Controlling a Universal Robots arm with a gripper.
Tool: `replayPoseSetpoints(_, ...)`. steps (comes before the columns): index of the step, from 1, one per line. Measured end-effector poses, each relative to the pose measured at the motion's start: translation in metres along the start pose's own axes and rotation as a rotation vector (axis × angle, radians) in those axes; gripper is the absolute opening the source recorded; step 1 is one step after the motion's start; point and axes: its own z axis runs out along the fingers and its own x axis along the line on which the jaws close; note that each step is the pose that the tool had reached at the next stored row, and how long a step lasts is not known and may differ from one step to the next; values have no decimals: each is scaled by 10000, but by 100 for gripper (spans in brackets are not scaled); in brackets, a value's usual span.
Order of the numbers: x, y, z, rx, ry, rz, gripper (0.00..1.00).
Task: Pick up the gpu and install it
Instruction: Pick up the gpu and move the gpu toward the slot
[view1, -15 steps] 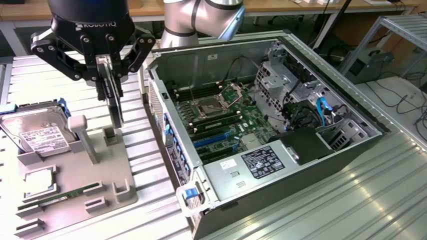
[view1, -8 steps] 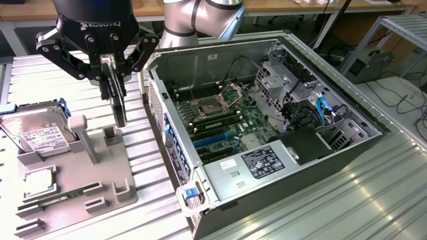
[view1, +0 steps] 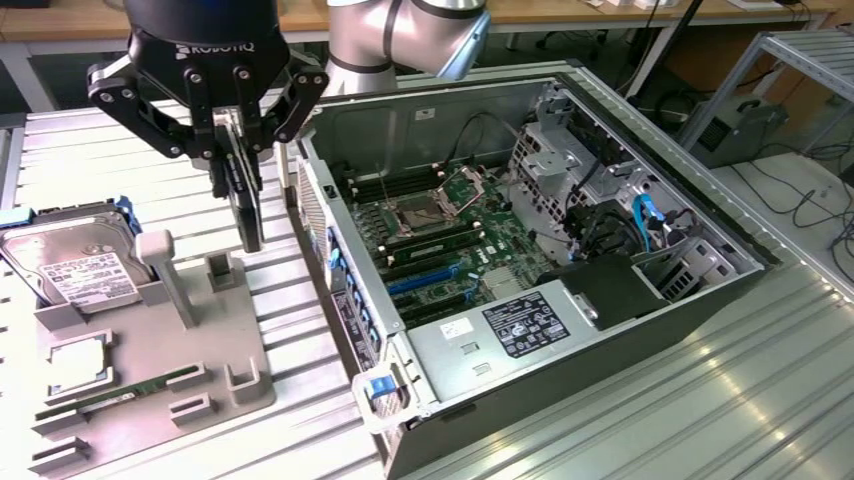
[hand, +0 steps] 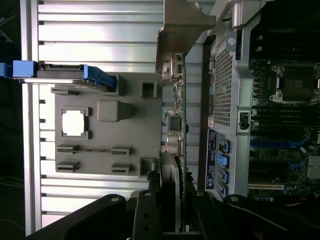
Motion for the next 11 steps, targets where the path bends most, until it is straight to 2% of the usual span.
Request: replayPoseSetpoints(11,-106,-2,-3,2,0,1,28)
